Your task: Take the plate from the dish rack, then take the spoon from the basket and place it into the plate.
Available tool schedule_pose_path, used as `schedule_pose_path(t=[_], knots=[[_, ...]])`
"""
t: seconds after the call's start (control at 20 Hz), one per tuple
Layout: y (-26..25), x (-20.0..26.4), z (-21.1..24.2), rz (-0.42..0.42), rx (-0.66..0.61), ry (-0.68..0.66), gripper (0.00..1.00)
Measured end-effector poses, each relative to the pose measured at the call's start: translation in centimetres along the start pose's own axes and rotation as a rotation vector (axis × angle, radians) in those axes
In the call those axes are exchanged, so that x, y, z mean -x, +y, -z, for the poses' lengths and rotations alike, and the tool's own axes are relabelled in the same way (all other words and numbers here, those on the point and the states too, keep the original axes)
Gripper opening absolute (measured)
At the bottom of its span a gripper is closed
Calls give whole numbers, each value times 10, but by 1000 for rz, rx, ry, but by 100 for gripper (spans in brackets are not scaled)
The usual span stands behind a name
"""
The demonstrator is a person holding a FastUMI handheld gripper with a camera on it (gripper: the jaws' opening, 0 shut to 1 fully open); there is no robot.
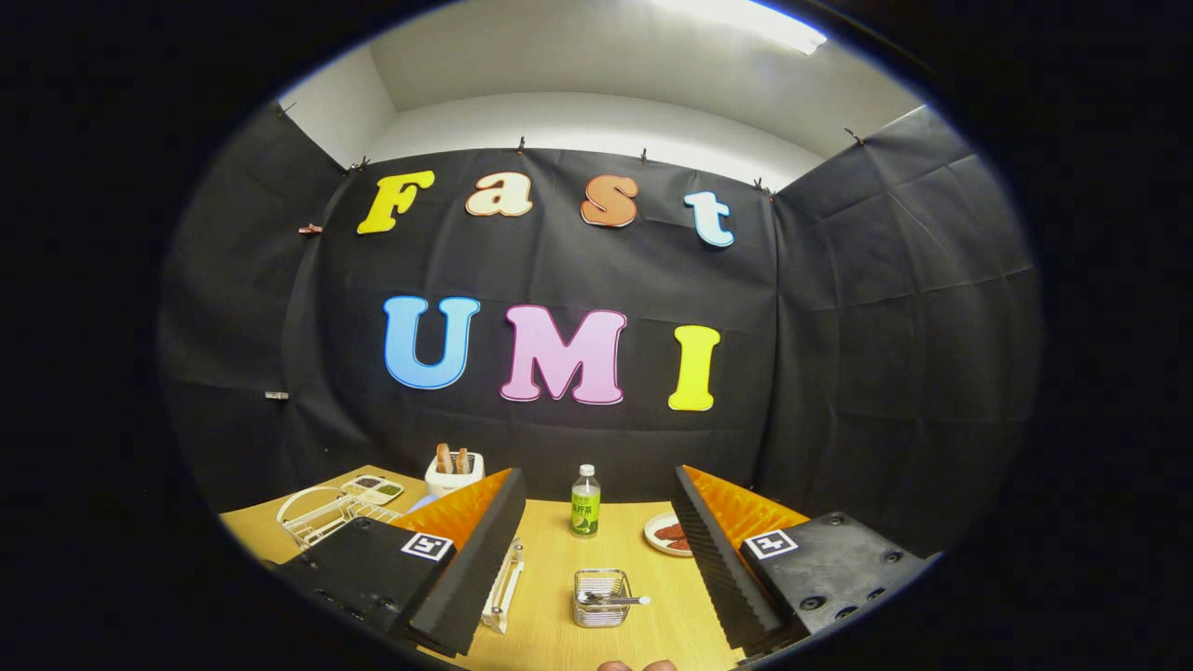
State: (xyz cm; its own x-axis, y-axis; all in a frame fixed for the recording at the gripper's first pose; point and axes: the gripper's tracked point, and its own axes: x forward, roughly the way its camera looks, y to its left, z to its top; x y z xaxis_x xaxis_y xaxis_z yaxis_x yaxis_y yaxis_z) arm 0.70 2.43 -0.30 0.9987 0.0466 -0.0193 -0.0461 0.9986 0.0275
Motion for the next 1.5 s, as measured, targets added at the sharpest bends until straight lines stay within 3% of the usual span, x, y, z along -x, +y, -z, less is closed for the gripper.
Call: schedule_pose_path(t=[0.65, 1.05, 1.5], knots=[[26, -3, 3, -67, 6, 33, 97], [68, -40, 38, -149, -50, 240, 97], [168, -107, 94, -276, -39, 504, 98]])
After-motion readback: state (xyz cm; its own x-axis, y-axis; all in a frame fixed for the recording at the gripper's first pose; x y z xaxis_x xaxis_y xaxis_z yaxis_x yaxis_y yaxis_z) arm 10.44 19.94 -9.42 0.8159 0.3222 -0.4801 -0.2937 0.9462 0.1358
